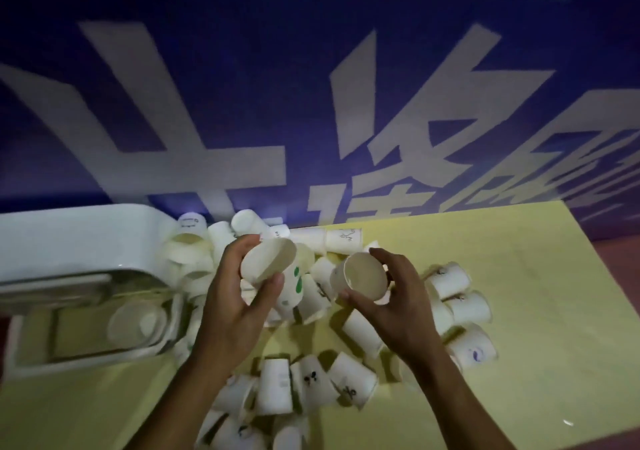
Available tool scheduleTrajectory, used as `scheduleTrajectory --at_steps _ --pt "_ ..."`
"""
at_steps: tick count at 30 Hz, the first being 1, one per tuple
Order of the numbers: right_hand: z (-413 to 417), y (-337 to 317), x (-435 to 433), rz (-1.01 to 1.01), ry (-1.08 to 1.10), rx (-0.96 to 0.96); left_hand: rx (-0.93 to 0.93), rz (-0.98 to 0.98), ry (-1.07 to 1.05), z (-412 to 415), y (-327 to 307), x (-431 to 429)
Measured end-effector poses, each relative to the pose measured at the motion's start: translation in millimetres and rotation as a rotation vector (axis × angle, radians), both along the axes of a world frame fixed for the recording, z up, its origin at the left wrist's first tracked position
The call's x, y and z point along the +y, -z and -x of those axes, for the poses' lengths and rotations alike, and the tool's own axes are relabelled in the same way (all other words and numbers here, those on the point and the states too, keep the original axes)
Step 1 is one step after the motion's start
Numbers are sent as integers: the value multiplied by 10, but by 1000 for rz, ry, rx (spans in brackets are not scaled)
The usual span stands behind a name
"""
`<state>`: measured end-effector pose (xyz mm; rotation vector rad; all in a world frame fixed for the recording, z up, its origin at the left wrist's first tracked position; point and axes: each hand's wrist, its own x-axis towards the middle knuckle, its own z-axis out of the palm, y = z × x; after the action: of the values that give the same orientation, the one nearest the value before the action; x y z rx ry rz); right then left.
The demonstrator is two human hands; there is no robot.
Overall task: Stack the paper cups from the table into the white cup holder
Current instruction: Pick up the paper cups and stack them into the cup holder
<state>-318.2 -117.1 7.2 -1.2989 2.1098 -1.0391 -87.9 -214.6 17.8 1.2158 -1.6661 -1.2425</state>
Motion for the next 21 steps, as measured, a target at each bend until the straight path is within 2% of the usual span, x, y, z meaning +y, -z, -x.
scheduleTrajectory --at_steps 12,17,21 --pt "-2349 32 -257 56 -147 -41 -122 83 -17 -2431 123 134" --pt "-2704 95 -302 48 -143 -73 -167 88 -55 -2769 319 30" --pt "-2758 118 -328 48 -130 -76 -193 85 -57 -2715 387 -122"
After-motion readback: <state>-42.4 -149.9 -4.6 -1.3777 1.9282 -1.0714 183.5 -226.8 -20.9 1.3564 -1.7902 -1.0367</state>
